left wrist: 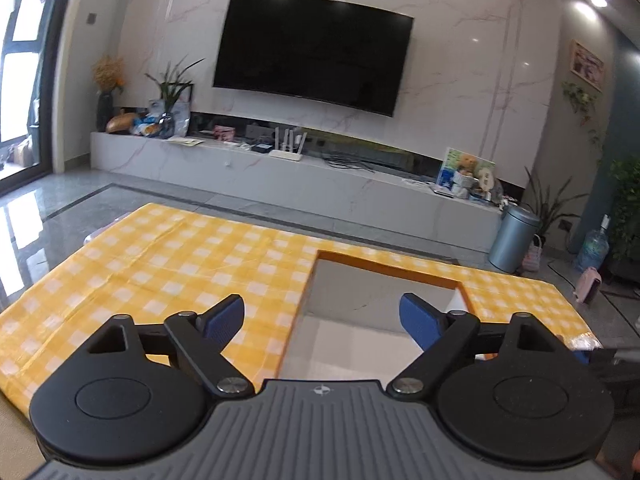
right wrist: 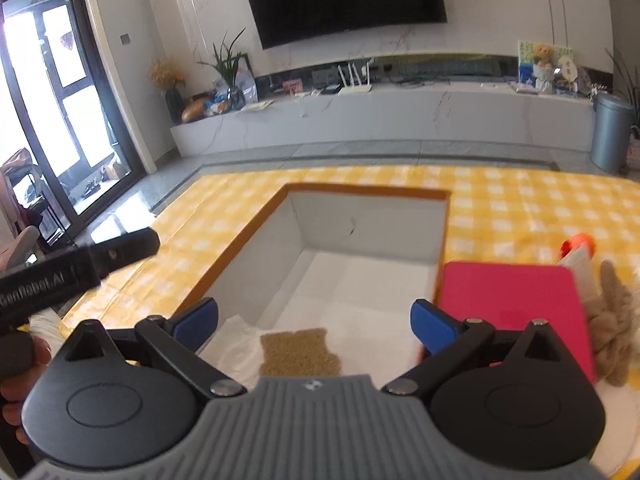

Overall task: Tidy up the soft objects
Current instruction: 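Lower the coir sponge into the box and open the right tool, then move both tools back to the remaining soft items on the table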

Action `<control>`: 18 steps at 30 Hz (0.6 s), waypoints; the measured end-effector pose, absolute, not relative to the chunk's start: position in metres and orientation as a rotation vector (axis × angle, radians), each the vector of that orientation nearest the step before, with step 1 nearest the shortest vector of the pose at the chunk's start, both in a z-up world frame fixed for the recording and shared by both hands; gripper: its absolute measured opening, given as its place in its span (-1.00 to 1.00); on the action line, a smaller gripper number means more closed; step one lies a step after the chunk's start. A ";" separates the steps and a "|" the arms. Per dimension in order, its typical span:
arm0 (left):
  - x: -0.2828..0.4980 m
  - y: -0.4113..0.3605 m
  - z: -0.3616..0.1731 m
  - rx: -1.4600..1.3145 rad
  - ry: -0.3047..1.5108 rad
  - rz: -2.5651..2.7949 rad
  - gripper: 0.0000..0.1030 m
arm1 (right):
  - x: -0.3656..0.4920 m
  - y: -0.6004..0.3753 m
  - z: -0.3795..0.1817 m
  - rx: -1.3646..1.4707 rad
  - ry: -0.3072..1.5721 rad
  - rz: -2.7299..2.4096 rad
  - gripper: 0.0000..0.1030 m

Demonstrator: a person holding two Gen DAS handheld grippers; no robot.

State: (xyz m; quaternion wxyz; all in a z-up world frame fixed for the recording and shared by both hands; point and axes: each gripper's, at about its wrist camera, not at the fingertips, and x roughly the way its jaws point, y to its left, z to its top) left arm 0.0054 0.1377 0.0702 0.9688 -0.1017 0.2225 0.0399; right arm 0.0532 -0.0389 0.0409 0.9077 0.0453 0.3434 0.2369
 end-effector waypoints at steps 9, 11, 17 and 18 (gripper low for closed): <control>0.004 0.085 0.072 -0.184 0.408 -0.120 1.00 | 0.037 -0.117 0.072 0.089 0.598 0.363 0.95; 0.002 0.073 0.073 -0.176 0.403 -0.123 1.00 | 0.036 -0.137 0.075 0.083 0.578 0.316 0.95; 0.005 0.041 0.075 -0.150 0.427 -0.153 1.00 | 0.040 -0.201 0.073 0.091 0.585 0.128 0.95; 0.006 0.036 0.075 -0.143 0.433 -0.156 1.00 | 0.040 -0.211 0.071 0.088 0.593 0.100 0.95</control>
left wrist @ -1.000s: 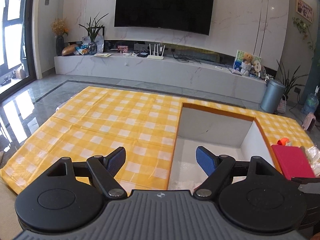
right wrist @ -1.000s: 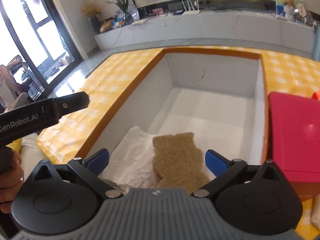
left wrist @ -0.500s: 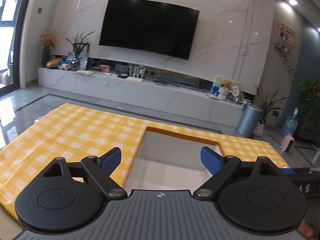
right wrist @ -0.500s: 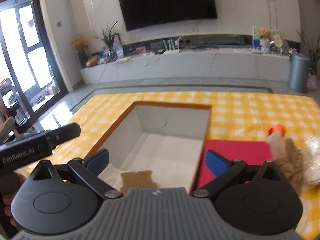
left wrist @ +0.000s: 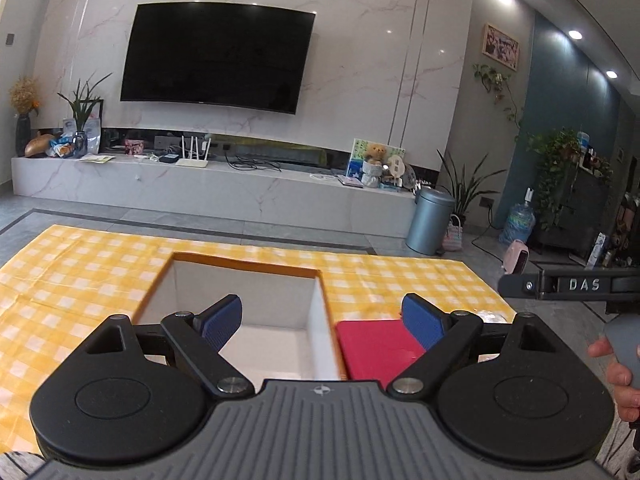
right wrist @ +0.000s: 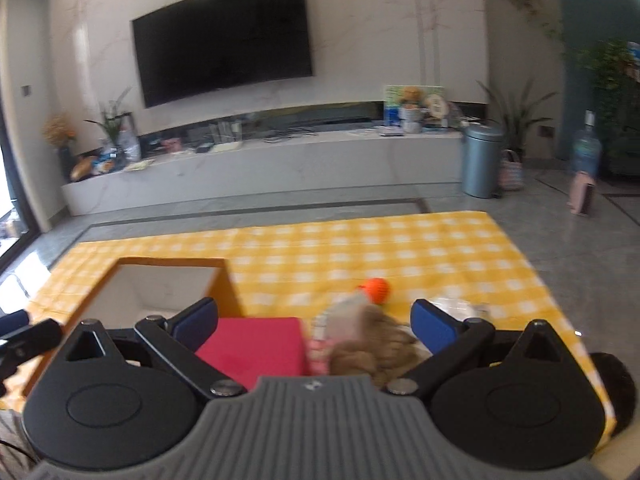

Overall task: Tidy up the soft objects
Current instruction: 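Move both tools back to the remaining soft items on the table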

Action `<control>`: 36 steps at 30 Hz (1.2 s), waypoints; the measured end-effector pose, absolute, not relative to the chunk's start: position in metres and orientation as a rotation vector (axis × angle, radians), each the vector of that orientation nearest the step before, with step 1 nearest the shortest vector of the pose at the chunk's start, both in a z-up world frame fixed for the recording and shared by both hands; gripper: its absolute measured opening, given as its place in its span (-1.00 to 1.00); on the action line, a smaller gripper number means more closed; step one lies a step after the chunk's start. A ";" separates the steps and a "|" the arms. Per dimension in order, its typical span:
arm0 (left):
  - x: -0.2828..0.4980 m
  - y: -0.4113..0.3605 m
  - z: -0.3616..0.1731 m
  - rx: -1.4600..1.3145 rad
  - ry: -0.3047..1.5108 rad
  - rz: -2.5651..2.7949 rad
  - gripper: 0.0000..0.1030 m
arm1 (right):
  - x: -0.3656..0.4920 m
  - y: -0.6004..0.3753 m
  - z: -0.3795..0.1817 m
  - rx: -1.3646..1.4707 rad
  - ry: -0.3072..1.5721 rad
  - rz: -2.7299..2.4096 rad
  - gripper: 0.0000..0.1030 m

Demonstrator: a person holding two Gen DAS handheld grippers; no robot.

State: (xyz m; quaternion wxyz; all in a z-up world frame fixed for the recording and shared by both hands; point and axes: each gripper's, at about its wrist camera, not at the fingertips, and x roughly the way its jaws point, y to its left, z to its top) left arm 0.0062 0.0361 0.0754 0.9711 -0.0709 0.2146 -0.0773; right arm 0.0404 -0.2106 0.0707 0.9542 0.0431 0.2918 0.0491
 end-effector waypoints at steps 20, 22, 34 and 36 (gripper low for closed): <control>0.049 -0.075 0.064 0.153 0.573 -0.298 1.00 | 0.106 -0.252 -0.081 0.056 1.093 0.075 0.95; 0.053 -0.083 0.058 0.179 0.595 -0.283 1.00 | 0.111 -0.254 -0.089 0.070 1.128 0.093 0.95; 0.081 -0.117 0.055 0.406 0.657 -0.335 1.00 | 0.126 -0.241 -0.113 0.015 1.208 0.093 0.96; 0.084 -0.123 0.055 0.442 0.668 -0.335 1.00 | 0.127 -0.240 -0.114 0.008 1.209 0.097 0.96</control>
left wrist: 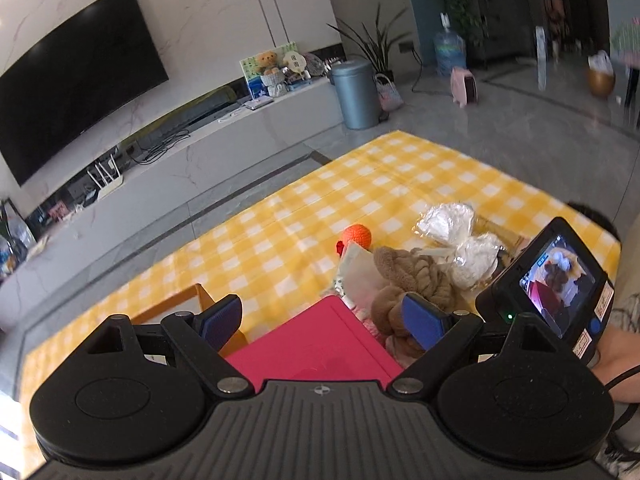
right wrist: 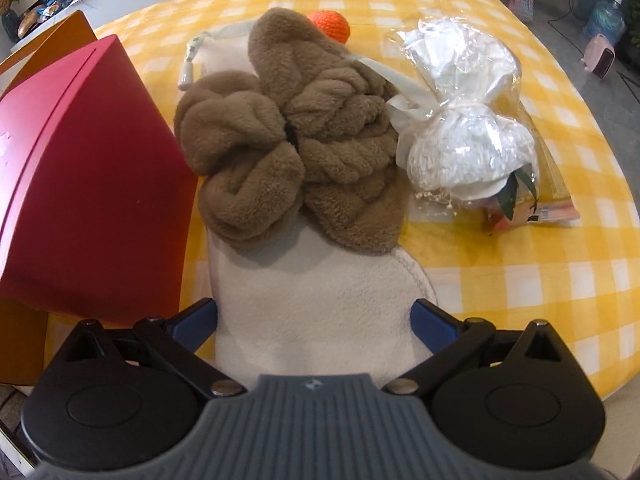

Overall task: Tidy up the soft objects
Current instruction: 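Move both tools back to the remaining soft items on the table, then grasp the white sock with the right tool while the left tool grasps a brown towel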

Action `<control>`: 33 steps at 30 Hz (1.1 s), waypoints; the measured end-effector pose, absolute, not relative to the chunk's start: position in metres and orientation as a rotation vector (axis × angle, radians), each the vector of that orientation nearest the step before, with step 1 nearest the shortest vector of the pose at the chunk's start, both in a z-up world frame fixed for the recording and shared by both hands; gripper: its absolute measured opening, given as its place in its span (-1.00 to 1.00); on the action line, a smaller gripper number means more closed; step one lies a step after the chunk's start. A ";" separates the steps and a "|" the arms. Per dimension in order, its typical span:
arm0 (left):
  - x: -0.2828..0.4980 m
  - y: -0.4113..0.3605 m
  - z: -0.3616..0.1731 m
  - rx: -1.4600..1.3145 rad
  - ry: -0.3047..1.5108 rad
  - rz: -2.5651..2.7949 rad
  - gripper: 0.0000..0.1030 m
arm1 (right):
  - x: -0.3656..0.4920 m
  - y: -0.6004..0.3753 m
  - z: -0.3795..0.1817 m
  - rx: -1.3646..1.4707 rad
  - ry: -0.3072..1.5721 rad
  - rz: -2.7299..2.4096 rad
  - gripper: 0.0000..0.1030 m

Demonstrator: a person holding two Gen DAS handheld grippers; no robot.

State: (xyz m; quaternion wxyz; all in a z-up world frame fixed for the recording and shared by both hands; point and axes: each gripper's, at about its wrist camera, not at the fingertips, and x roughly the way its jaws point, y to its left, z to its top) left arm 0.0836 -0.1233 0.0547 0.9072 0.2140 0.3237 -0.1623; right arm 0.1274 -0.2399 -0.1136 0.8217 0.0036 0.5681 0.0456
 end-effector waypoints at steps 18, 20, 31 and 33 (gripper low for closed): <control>0.136 -0.175 0.053 0.614 0.696 -0.507 1.00 | 0.112 -0.234 -0.106 -0.070 1.137 0.045 0.19; 0.143 -0.182 0.045 0.647 0.728 -0.500 1.00 | 0.110 -0.238 -0.104 -0.069 1.125 0.024 -0.01; 0.185 -0.210 -0.012 0.622 1.050 -0.530 1.00 | 0.110 -0.233 -0.105 -0.090 1.118 0.029 -0.05; 0.189 -0.217 -0.024 0.633 1.086 -0.558 1.00 | 0.107 -0.231 -0.102 -0.092 1.118 0.030 -0.05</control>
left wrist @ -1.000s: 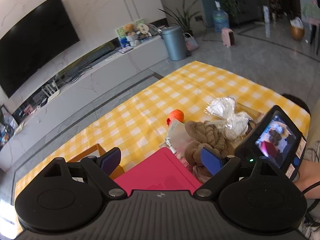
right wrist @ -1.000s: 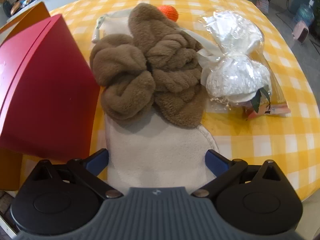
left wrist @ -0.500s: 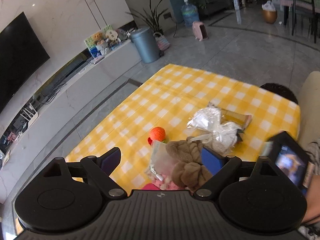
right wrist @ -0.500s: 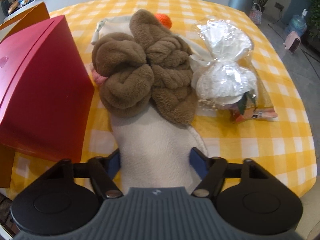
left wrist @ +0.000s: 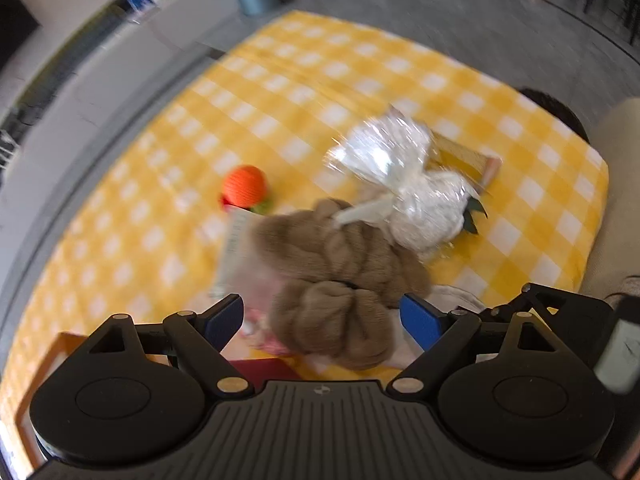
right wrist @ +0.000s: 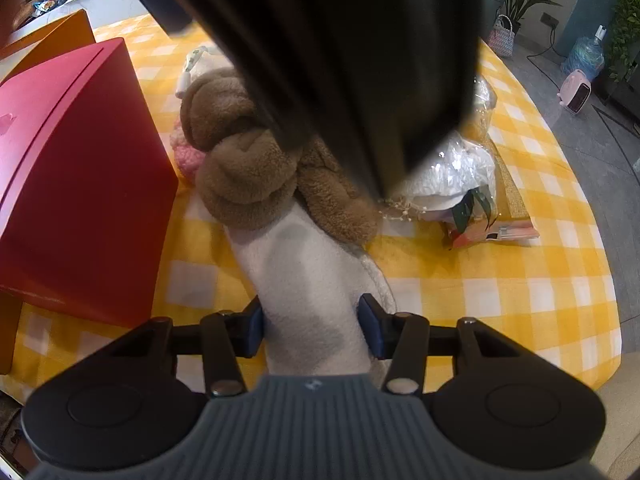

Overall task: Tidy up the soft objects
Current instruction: 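Grasp the white sock with the right tool while the left tool grasps a brown towel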

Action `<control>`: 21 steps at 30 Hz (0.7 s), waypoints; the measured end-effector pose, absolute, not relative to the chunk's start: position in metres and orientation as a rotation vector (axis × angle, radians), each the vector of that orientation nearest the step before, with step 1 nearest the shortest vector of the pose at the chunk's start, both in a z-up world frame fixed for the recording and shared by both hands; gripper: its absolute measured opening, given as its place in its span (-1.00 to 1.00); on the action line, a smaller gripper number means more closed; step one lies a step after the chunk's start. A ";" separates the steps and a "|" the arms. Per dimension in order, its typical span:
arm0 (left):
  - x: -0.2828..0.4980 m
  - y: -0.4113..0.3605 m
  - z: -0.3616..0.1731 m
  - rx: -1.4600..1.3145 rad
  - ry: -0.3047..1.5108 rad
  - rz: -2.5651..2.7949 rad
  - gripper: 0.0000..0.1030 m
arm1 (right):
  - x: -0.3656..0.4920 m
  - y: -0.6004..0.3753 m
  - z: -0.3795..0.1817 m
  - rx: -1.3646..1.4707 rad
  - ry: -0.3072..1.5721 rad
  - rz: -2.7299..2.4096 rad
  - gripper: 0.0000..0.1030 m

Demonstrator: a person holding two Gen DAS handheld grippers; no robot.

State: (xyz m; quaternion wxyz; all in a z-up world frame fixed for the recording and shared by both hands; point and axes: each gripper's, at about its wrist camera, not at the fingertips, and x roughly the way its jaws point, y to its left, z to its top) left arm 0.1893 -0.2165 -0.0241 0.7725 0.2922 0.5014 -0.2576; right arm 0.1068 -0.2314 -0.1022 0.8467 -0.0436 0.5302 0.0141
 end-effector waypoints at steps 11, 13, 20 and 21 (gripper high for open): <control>0.186 -0.245 -0.076 0.914 1.076 -0.572 1.00 | 0.107 -0.233 -0.104 -0.095 1.121 0.044 0.03; 0.188 -0.247 -0.078 0.907 1.081 -0.567 0.94 | 0.107 -0.233 -0.103 -0.094 1.121 0.045 0.03; 0.196 -0.248 -0.083 0.893 1.131 -0.476 0.21 | 0.106 -0.235 -0.101 -0.095 1.124 0.058 0.04; 0.195 -0.248 -0.082 0.902 1.131 -0.474 0.15 | 0.106 -0.236 -0.101 -0.094 1.125 0.060 0.04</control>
